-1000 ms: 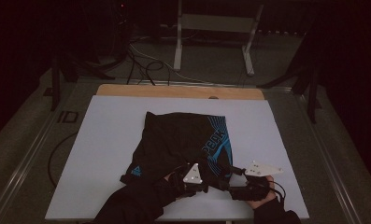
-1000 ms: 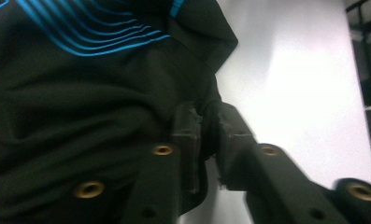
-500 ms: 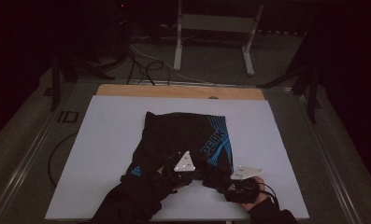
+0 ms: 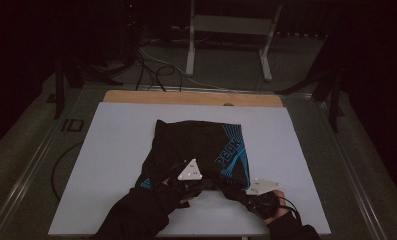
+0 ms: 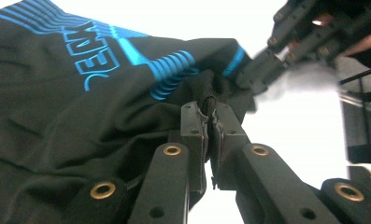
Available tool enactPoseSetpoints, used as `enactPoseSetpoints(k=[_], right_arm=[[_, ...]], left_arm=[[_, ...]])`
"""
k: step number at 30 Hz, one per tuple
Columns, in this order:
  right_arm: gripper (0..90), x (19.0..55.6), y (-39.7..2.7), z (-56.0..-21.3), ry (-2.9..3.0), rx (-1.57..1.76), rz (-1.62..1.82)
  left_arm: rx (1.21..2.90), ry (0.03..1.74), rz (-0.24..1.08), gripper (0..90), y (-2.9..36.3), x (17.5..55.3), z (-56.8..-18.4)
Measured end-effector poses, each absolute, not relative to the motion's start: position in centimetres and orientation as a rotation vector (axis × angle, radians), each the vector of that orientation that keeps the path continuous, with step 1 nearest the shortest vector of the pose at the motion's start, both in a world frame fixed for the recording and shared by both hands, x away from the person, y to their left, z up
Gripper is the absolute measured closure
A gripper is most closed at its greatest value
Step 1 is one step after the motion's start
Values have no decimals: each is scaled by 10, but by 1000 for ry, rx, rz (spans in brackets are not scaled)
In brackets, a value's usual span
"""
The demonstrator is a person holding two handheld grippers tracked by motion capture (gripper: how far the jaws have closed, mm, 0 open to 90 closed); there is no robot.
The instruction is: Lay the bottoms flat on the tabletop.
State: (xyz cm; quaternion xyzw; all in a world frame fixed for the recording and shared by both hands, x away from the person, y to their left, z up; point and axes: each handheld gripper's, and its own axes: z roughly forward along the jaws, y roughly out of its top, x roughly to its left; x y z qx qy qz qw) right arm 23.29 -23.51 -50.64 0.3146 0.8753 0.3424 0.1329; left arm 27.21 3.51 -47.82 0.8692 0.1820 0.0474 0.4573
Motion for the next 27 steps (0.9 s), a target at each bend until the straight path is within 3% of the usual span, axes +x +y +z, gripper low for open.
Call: enactPoseSetpoints(k=[6,12,14,15,16,17,18,27], right_arm=[[893,218,-252,-478,2510,916,1096],[873,207,-263,-477,2531,932,1180],[762,207,-263,-479,2552,931,1203],[762,207,-263,-479,2552,931,1203],[762,207,-263,-479,2552,931,1203],[707,209,-263,-476,2560,928,1248],[707,209,-263,-476,2560,928,1248],[707,217,-238,-489,2646,852,1161]], left_arm=[[2149,403,109,857,49,250,-466],[2185,395,43,851,57,237,-476],[2191,384,23,810,57,235,-478],[2197,379,16,810,58,233,-479],[2197,379,16,764,58,233,-479],[2176,393,-33,640,59,231,-479],[2176,393,-33,608,59,231,-479],[2217,402,9,576,40,228,-488]])
